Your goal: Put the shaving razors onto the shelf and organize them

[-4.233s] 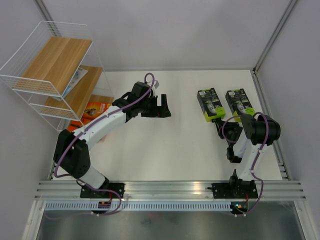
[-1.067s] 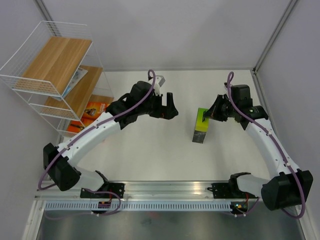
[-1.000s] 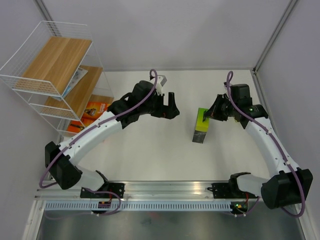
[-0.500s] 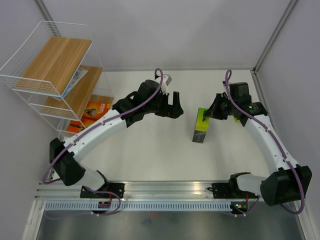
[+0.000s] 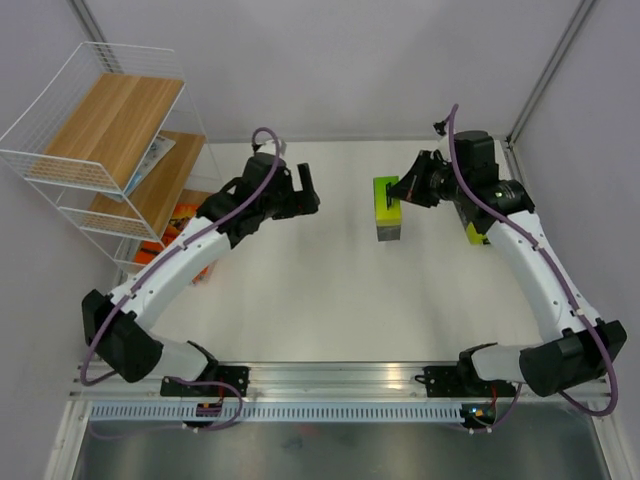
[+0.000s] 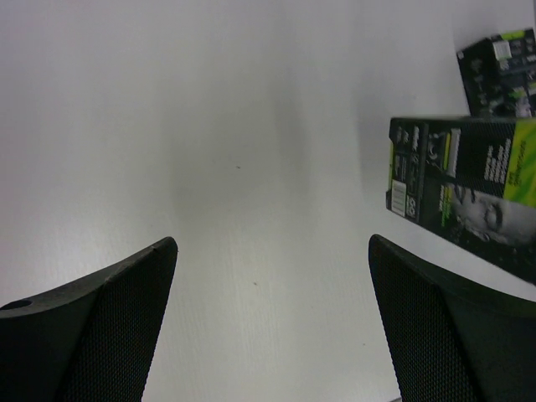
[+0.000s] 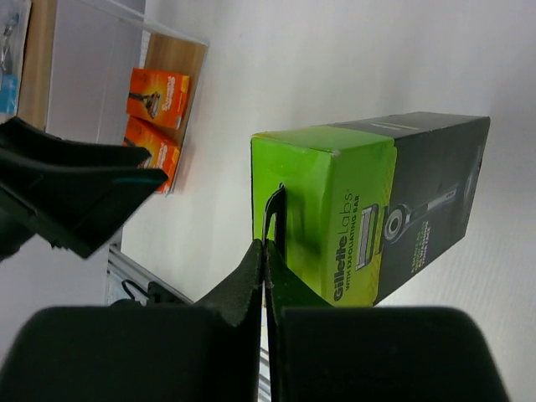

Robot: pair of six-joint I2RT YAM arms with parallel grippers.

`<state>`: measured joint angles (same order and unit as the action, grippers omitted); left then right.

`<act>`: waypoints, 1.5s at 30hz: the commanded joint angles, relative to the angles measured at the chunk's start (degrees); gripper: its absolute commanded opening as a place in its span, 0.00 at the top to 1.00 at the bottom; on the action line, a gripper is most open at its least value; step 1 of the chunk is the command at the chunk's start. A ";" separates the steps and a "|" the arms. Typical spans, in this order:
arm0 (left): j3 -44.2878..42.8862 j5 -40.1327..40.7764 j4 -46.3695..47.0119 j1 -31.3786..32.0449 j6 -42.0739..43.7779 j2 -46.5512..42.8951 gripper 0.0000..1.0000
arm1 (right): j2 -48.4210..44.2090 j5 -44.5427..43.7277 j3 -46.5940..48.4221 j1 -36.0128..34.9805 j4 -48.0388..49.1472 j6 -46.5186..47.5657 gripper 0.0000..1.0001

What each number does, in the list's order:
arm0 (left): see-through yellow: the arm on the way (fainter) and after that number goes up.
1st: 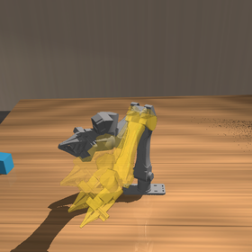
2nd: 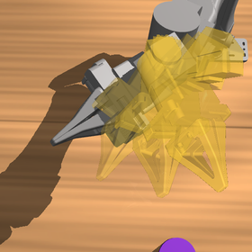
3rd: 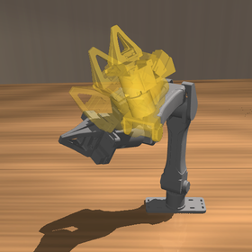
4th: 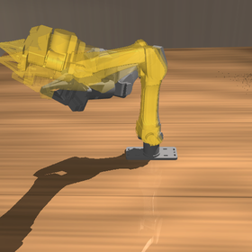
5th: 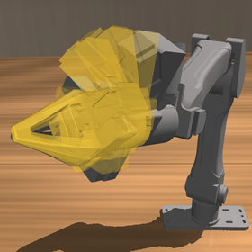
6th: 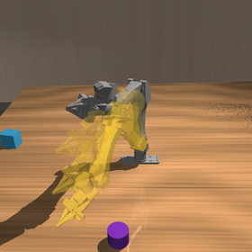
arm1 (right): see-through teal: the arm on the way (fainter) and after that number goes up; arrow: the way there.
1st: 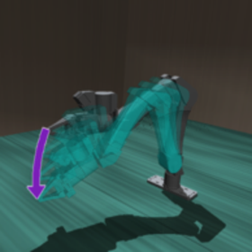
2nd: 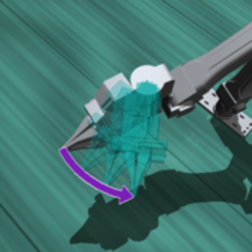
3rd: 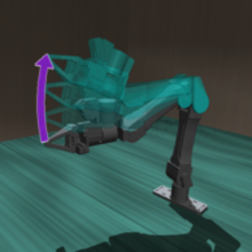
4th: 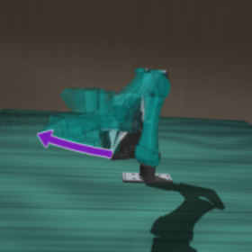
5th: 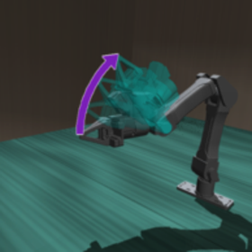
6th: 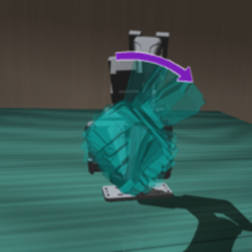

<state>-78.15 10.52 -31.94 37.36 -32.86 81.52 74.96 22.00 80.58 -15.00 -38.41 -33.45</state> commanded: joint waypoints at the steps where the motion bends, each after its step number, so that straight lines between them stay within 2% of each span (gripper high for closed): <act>1: 2.55 0.38 -1.36 -6.15 -2.04 -6.71 0.00 | 1.59 0.94 2.57 -4.50 6.14 -4.25 0.99; 6: 6.95 -2.08 -2.59 -14.14 -0.27 -11.46 0.00 | 6.68 -2.31 7.47 -13.02 8.97 -7.15 0.99; 11: 10.03 -3.76 -3.12 -16.62 1.92 -16.12 0.00 | 13.36 -4.59 13.37 -20.75 8.97 -7.77 0.99; 17: 11.26 2.65 -6.89 -18.46 2.45 -20.07 0.00 | 21.36 -6.00 16.10 -30.42 11.87 -9.96 0.99; 27: 13.11 3.01 -8.22 -21.54 2.63 -24.56 0.00 | 26.99 -7.93 16.10 -34.91 11.08 -8.91 0.99; 40: 13.64 -2.79 -8.31 -21.54 2.89 -24.39 0.00 | 28.84 -10.05 17.68 -36.50 6.86 -5.66 0.99; 41: 13.72 -2.79 -8.31 -21.54 2.80 -24.30 0.00 | 28.84 -10.22 17.86 -36.50 6.16 -5.66 0.98; 45: 13.20 -3.23 -8.31 -21.54 2.63 -24.04 0.00 | 28.40 -10.40 18.65 -36.41 4.93 -5.13 0.72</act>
<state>-64.73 8.67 -40.53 16.08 -31.59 57.60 103.94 12.12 95.72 -51.16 -32.71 -39.48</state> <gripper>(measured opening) 0.993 0.231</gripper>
